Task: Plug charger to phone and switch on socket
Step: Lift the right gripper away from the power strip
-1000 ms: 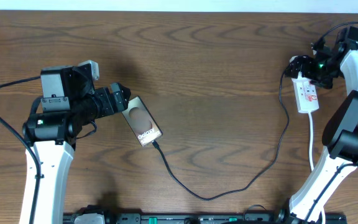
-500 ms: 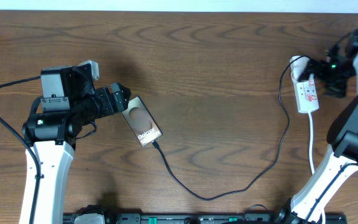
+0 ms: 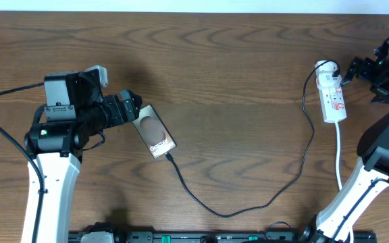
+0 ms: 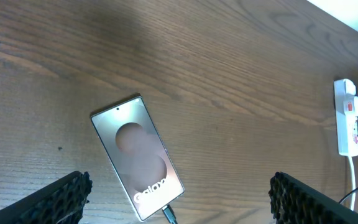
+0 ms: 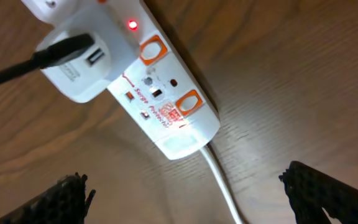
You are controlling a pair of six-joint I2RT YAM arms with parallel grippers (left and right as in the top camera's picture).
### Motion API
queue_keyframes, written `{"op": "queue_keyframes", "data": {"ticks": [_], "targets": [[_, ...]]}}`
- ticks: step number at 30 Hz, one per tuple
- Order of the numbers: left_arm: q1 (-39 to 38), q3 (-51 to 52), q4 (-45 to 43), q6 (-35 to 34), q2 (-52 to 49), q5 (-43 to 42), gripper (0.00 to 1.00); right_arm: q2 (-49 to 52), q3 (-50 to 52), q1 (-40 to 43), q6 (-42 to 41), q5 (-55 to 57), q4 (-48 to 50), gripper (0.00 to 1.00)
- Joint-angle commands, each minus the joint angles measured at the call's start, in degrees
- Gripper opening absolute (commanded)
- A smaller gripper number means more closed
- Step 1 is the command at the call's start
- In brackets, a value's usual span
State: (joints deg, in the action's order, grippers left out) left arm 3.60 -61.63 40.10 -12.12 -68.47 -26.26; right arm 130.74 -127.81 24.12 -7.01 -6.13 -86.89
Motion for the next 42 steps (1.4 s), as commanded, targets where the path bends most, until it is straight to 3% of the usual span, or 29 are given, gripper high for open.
{"op": "queue_keyframes", "data": {"ticks": [1,15,42], "targets": [[0.17,-0.44,0.13,0.72,0.0,-0.11,0.94,-1.68,-2.84,-0.55,-0.7,0.66,-1.29,0.99],[0.17,-0.44,0.13,0.72,0.0,-0.11,0.94,-18.64,-3.02,-3.76,-5.4,0.61,-2.62,0.99],[0.17,-0.42,0.35,0.72,2.4,-0.11,0.94,-19.08,-2.99,-3.76,-5.38,0.44,-2.62,0.99]]}}
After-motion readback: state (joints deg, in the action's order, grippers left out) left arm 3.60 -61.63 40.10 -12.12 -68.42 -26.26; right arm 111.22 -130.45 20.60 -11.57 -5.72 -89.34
